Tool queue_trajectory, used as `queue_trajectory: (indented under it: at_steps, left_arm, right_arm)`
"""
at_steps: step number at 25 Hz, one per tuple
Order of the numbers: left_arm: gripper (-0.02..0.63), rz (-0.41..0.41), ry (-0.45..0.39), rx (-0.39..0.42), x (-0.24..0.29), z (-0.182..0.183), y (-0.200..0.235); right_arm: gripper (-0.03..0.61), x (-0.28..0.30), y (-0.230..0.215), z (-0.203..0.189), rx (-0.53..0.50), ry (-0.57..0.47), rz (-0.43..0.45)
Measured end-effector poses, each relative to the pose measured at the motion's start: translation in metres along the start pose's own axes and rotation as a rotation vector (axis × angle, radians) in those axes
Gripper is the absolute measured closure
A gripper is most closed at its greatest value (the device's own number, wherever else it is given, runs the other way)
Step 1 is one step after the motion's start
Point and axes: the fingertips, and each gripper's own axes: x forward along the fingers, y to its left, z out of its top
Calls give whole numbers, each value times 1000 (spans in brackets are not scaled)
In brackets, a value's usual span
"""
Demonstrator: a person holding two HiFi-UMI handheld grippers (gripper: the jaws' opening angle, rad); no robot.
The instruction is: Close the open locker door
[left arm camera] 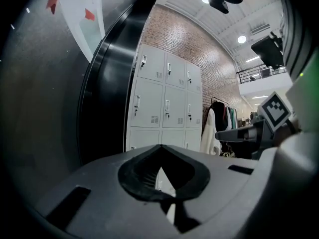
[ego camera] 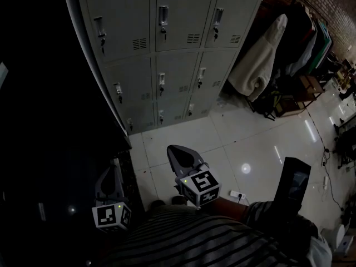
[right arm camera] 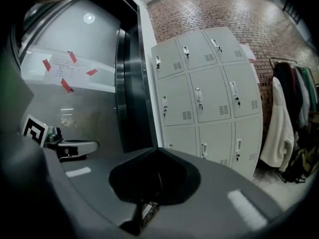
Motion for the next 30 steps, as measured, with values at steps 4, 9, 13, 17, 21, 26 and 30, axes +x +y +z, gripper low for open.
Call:
queue_trajectory:
  at_steps: [4,9,13,17,21,26,30]
  left_arm:
    - [609,-8,-7,-1,0,2,4]
    - [609,-20,-8,-1,2,2,1]
    - [609,-23,-3,-2,3,2,-1]
    - [609,-22,-1,-4,4,0,-4]
    - [609,-22,4,-4,5,-3,-5]
    - [609,-14,13,-10,8,-5,-3]
    - [609,-21,20,-7,13,-7,-5]
  right_arm:
    - [578,0,4,2,4,4,-5]
    - [578,3,7,4,-10,0,4]
    - [578,4,11,4,-18,4,16]
    - [578,5,13,1,-15,12,29]
    - [578,4,11,0,-21,14,27]
    - [578,6,7,-3,-23,23,24]
    - [578,7,4,-5,-23,29,21]
